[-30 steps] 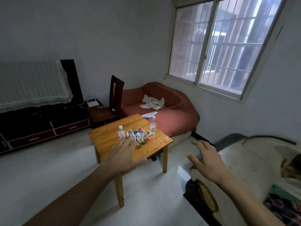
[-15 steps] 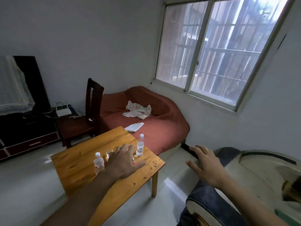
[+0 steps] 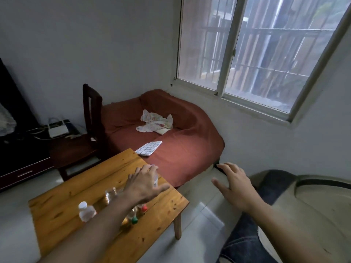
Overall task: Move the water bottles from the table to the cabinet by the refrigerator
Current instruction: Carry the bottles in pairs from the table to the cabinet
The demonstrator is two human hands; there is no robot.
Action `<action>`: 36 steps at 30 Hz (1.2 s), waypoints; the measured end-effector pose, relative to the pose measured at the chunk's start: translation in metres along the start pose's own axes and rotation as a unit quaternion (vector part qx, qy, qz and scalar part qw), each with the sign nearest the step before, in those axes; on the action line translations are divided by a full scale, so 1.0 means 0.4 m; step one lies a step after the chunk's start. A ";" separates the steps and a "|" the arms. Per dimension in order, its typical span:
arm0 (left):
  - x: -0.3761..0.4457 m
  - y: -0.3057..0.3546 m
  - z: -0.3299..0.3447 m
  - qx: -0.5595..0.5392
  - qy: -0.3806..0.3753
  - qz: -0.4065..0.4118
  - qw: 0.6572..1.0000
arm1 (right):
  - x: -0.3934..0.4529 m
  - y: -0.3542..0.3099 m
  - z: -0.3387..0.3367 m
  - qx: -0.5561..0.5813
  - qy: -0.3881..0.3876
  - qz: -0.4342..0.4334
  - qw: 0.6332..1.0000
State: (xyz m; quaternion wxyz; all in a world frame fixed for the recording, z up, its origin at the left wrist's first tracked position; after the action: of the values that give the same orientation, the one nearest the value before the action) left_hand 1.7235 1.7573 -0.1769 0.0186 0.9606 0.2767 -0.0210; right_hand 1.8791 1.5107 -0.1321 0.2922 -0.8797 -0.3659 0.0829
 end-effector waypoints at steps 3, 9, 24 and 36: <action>0.086 0.019 -0.008 -0.023 -0.007 -0.035 0.999 | 0.120 0.055 -0.003 0.007 -0.018 -0.012 1.000; 0.216 -0.028 -0.027 -0.052 -0.005 -0.116 0.992 | 0.350 0.055 0.045 0.036 -0.066 -0.057 0.996; 0.591 -0.212 0.100 -0.136 -0.018 -0.166 0.977 | 0.793 -0.018 0.237 -0.009 -0.161 -0.093 0.982; 0.671 -0.315 0.218 -0.180 -0.079 -0.311 0.930 | 1.114 -0.047 0.425 0.005 -0.261 -0.169 0.950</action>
State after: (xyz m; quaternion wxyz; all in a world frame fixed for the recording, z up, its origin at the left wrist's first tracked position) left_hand 1.8811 2.0022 -0.2806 0.2055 0.8024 0.5579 -0.0516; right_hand 2.1268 1.9069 -0.2295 0.2006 -0.7512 -0.5721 0.2611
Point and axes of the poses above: each hand's wrist, its own x-axis towards the middle knuckle, its own z-axis out of the palm, y = z × x, the point moved 6 cm from there along x, towards the middle knuckle, and after that the axes turned 15 degrees about x, right-handed, at the moved point
